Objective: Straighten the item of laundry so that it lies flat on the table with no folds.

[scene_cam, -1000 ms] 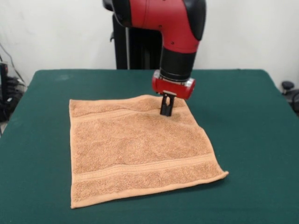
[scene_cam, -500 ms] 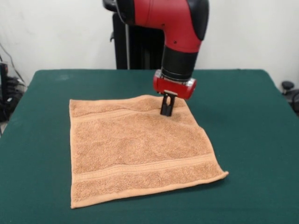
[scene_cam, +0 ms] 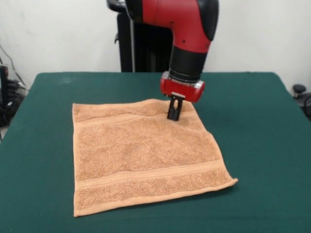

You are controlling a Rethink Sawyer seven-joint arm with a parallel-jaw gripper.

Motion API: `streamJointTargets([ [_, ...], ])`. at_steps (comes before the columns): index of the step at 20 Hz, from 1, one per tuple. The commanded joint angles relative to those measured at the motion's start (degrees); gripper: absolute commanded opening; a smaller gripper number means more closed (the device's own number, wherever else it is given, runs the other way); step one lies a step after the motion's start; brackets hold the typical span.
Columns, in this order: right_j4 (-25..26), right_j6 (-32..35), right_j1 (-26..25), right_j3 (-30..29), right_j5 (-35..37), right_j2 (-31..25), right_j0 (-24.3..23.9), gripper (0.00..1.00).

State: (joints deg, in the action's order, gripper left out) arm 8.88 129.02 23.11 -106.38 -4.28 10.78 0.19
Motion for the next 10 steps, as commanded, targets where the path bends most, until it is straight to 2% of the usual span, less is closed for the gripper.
streamJointTargets([
  [1, -5.37, 14.58, -5.63, -6.28, -4.44, -10.11, 3.93, 0.0],
  [10, -4.88, 12.81, -1.84, -12.47, -5.51, -10.59, 2.53, 0.0],
])
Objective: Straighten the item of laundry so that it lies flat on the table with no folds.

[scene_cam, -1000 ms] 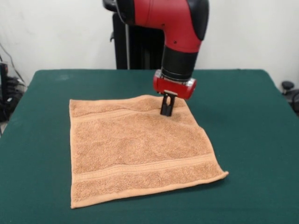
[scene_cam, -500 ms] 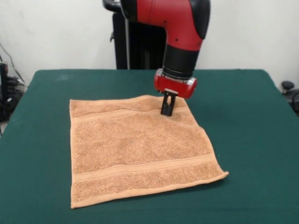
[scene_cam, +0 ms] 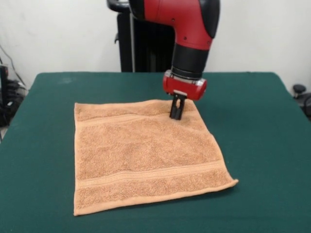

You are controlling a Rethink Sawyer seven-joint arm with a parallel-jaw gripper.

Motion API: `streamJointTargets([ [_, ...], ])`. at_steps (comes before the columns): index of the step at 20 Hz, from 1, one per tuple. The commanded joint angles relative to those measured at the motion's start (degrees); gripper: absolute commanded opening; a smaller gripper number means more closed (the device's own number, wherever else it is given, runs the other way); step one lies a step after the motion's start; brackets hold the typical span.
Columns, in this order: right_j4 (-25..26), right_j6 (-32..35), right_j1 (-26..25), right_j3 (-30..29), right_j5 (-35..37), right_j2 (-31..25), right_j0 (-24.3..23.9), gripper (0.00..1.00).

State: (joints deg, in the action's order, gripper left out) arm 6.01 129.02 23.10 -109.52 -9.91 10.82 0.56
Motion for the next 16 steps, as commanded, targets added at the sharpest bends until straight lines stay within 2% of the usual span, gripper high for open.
streamJointTargets([
  [1, -1.86, 12.63, -1.51, -9.83, 0.07, -10.79, 1.83, 0.0],
  [16, -1.15, 11.02, -0.75, -12.3, -1.34, -11.81, -0.22, 0.0],
])
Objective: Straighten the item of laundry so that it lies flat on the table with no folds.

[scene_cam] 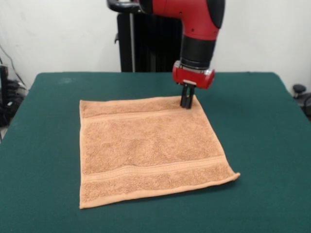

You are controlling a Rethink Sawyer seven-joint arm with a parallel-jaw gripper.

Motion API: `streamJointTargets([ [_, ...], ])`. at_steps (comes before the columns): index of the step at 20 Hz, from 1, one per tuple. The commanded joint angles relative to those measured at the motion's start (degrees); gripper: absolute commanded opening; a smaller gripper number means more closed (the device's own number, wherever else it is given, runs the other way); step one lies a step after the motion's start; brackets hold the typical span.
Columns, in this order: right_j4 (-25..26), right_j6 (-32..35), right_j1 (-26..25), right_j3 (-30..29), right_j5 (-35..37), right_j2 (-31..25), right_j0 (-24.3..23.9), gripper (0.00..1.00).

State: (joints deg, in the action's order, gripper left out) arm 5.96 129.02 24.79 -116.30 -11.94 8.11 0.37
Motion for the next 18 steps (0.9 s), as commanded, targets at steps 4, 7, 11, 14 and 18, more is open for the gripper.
streamJointTargets([
  [4, -1.4, 9.91, -3.06, -3.51, -0.63, -6.77, 1.47, 0.0],
  [7, -0.59, 7.57, -3.66, 0.02, -1.73, -4.25, 1.63, 0.0],
  [11, 3.17, 0.87, 1.03, 5.39, 5.56, -5.1, -3.99, 0.0],
  [14, 5.18, -4.01, 7.12, 8.24, 14.08, -6.68, -6.97, 0.0],
  [18, 6.66, -6.07, 12.13, 9.34, 21.4, -9.96, -10.51, 0.0],
])
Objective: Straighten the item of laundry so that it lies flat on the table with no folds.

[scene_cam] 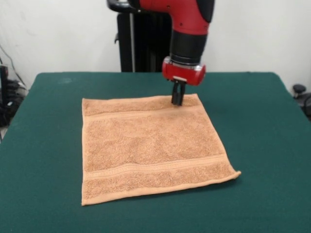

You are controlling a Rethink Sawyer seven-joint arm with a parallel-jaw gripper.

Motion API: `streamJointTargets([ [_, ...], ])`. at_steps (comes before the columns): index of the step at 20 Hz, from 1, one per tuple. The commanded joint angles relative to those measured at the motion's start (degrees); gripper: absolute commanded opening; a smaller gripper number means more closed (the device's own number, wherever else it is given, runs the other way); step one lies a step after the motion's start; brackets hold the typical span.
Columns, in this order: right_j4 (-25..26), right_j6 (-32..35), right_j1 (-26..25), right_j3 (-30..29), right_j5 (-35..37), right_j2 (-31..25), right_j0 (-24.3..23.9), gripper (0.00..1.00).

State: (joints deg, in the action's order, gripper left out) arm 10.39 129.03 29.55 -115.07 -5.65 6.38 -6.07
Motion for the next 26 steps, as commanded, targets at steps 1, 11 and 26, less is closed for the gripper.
streamJointTargets([
  [1, 2.51, -6.26, 7.97, 8.38, 16.35, -8.68, -4.5, 0.0],
  [11, 5.54, -6.39, 9.28, 11.89, 23.15, -12.57, -8.34, 0.0],
  [26, 8.47, -7.77, 9.37, 17.83, 28.78, -14.28, -10.85, 0.0],
])
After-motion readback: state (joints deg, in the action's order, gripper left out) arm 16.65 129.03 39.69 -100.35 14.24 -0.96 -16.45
